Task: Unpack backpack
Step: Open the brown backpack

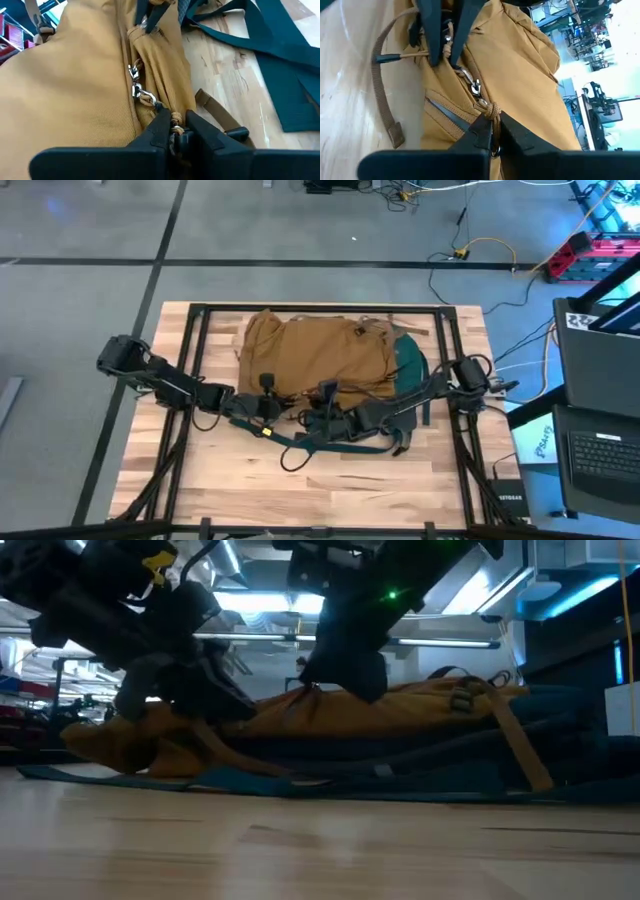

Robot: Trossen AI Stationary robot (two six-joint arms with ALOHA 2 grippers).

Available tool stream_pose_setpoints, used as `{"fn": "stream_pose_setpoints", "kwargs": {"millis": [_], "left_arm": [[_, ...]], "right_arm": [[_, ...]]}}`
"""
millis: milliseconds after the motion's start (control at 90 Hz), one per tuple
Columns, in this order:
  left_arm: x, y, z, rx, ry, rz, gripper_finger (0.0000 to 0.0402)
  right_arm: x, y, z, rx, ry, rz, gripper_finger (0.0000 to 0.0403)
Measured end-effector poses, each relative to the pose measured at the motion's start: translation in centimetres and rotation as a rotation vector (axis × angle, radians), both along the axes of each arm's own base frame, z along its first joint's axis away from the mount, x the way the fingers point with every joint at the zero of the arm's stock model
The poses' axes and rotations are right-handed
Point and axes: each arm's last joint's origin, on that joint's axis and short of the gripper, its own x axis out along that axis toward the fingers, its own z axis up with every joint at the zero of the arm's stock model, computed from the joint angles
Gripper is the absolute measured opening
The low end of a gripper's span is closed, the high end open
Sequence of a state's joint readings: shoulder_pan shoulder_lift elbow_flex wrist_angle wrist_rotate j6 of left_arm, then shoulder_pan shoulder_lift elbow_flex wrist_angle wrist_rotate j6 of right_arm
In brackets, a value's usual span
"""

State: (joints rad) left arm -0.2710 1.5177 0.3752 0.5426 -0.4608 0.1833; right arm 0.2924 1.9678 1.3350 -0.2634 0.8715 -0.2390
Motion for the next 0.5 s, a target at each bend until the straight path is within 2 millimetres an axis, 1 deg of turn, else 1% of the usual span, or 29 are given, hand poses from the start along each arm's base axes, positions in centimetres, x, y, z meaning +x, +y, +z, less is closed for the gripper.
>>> {"fn": "stream_pose_setpoints", "kwargs": {"millis": [144, 500], "left_arm": [[0.0, 0.1, -0.1, -0.011, 0.006, 0.010, 0.0024], [-0.2, 0.1, 0.0, -0.017, -0.008, 0.014, 0.0023]], "right_arm": [[-0.3, 0.8, 0.0, -0.019, 0.004, 0.000, 0.0000], [-1.3, 3.1, -0.2, 0.040, -0.024, 0.021, 0.0000]]}}
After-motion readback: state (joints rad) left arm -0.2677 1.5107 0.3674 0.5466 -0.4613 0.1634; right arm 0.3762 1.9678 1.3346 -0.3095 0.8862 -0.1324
